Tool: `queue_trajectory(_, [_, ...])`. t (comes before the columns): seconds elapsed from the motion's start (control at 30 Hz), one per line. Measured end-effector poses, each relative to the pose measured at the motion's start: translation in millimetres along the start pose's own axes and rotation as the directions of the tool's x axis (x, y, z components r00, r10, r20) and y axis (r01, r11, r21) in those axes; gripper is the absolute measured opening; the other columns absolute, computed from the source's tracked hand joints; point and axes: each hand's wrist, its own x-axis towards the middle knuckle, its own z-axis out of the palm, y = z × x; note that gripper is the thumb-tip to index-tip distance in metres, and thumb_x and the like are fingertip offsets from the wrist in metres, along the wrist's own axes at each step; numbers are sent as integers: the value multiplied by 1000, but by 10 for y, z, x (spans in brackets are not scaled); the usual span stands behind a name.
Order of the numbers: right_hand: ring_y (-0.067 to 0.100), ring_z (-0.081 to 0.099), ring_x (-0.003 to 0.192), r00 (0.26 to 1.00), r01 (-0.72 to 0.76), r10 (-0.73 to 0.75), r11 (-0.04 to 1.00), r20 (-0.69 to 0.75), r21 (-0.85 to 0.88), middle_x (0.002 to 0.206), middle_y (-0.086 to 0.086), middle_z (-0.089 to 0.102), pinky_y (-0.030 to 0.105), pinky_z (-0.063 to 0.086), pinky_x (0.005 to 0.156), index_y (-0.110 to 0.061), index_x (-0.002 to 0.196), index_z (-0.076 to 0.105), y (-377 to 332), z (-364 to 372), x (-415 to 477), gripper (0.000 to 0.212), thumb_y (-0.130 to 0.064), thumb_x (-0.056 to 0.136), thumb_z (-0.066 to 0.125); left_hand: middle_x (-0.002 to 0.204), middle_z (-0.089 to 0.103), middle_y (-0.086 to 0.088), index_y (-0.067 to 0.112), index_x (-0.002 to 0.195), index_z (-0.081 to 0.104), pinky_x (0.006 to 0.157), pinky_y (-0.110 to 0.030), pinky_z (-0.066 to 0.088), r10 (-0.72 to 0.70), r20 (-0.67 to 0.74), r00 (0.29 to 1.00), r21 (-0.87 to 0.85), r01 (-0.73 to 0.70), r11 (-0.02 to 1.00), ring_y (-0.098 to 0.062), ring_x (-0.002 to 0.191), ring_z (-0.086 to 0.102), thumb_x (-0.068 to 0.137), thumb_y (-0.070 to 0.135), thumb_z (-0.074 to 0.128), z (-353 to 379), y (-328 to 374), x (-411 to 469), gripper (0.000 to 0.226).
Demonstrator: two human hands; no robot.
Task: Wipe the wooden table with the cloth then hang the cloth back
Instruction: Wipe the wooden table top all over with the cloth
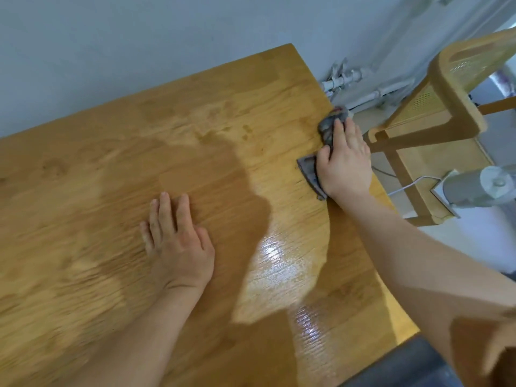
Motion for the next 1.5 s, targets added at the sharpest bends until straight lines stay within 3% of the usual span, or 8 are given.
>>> queue_trajectory(0.13, [33,18,147,968,-229,233,972,-89,51,159,18,20,50,15,119,-5,150,28,-489,156,-267,64,-31,92,31,153,28,-14,14,141,37,116,-50,10,-8,-3,1000,11,8,1000,-30,143,18,88,22,36,11,4,-21,54])
queue_trajectory(0.23, [31,25,146,986,167,-167,984,-9,61,156,16,30,48,20,119,-6,147,36,-1128,391,-965,64,-35,90,30,152,30,-15,15,140,38,115,-52,14,3,-15,1000,8,-3,1000,-31,143,20,85,26,29,6,-8,-19,57])
queue_trajectory(0.4, [24,35,142,828,538,-548,837,122,105,151,9,42,42,26,117,-12,140,49,-1095,372,-1188,55,-30,90,36,154,28,-12,17,142,36,115,-50,14,19,1,1000,6,-19,1000,-29,143,19,84,29,25,2,-31,-44,61])
queue_trajectory(0.57, [35,31,142,979,205,-205,979,10,-19,152,21,35,47,21,117,-3,143,42,-110,87,-409,58,-28,91,34,155,25,-11,18,143,35,117,-48,10,14,34,999,19,-15,1000,-28,144,16,84,32,22,-13,-16,-13,62])
queue_trajectory(0.7, [37,22,145,992,-116,118,993,-44,36,156,23,26,52,18,118,-2,147,34,-367,153,-501,59,-24,92,33,155,25,-12,18,144,34,117,-48,9,10,43,999,26,-11,1000,-28,144,16,84,32,23,-22,-27,-14,63])
queue_trajectory(0.83, [38,24,145,988,152,-154,987,30,51,154,23,29,50,22,118,-1,145,38,-1039,344,-1307,61,-29,91,33,154,27,-13,17,143,36,115,-49,13,33,74,997,17,-35,999,-29,143,19,83,32,25,-71,-26,-32,63])
queue_trajectory(1.1, [31,26,145,800,566,-565,822,203,59,153,17,35,45,27,117,-3,142,44,-1079,379,-1703,57,-25,89,40,157,19,-5,23,148,24,118,-42,12,141,127,982,-42,-136,990,-24,145,13,98,30,25,-314,-434,371,51])
queue_trajectory(1.5, [19,3,150,777,584,-562,812,283,7,163,2,8,43,4,121,-34,153,18,-2116,580,-92,59,-44,95,28,159,15,-5,16,150,18,118,-43,10,99,54,994,40,-102,994,-21,146,9,93,34,19,-107,-448,771,60])
